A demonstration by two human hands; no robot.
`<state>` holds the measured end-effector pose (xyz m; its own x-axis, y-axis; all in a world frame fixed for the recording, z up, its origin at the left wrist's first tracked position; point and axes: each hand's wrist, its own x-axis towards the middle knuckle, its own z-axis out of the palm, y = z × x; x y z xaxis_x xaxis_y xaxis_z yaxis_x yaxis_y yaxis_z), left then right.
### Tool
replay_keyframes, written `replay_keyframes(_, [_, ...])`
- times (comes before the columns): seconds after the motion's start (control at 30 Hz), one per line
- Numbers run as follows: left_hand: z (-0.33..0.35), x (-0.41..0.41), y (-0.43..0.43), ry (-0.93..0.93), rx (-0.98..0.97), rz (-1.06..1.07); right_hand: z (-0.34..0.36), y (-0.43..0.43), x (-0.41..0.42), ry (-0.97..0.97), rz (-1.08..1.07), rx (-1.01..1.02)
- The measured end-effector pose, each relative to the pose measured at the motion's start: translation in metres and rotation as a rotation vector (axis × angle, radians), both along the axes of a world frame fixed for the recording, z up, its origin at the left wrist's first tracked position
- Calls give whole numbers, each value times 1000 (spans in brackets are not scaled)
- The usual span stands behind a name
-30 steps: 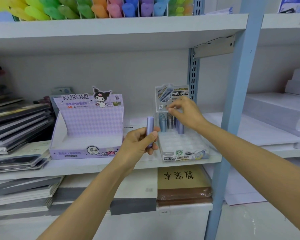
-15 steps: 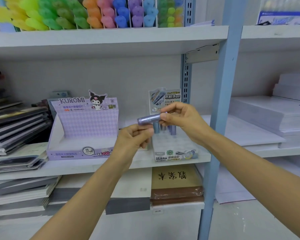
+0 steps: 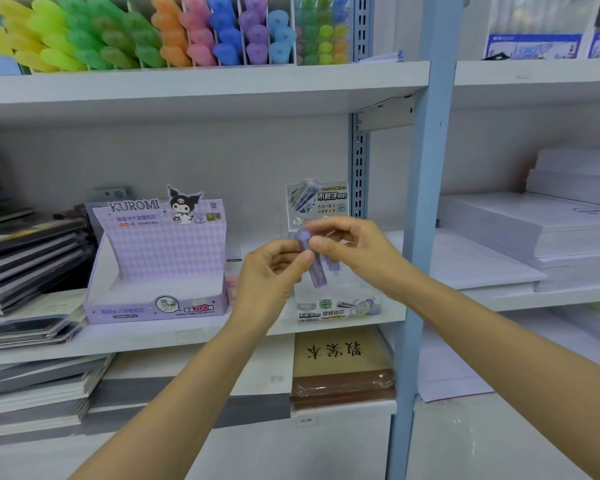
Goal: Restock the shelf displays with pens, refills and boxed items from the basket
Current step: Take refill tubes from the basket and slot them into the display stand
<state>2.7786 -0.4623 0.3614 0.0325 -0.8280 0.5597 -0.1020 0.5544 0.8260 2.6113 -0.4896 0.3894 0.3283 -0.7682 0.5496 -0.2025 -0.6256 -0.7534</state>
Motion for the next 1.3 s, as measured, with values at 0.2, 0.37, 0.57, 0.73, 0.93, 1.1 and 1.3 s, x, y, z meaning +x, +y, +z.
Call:
replay_keyframes(0.2, [-21,-2,-1,-563,-143,201,8,-9,-14,-126,-127,-57])
replay_keyframes(0.37, [-49,1,4,-1018,-238,197,-14,-29,-25,28,-338,-31])
replay_keyframes(0.57, [-54,2,4,-1038,-267,204,-32,-34,-27,120,-369,-95])
replay_keyframes(0.73, [-58,3,3,-1029,-264,207,-34,-36,-23,179,-353,-137])
replay_keyframes(0.93, [-60,2,4,-1045,-271,211,-25,-45,-24,288,-352,-94])
replay_keyframes(1.1, [-61,1,3,-1036,-285,211,-34,-45,-18,329,-404,-185])
replay_keyframes(1.3, [-65,4,8,-951,-337,213,-35,-28,-13,328,-448,-309])
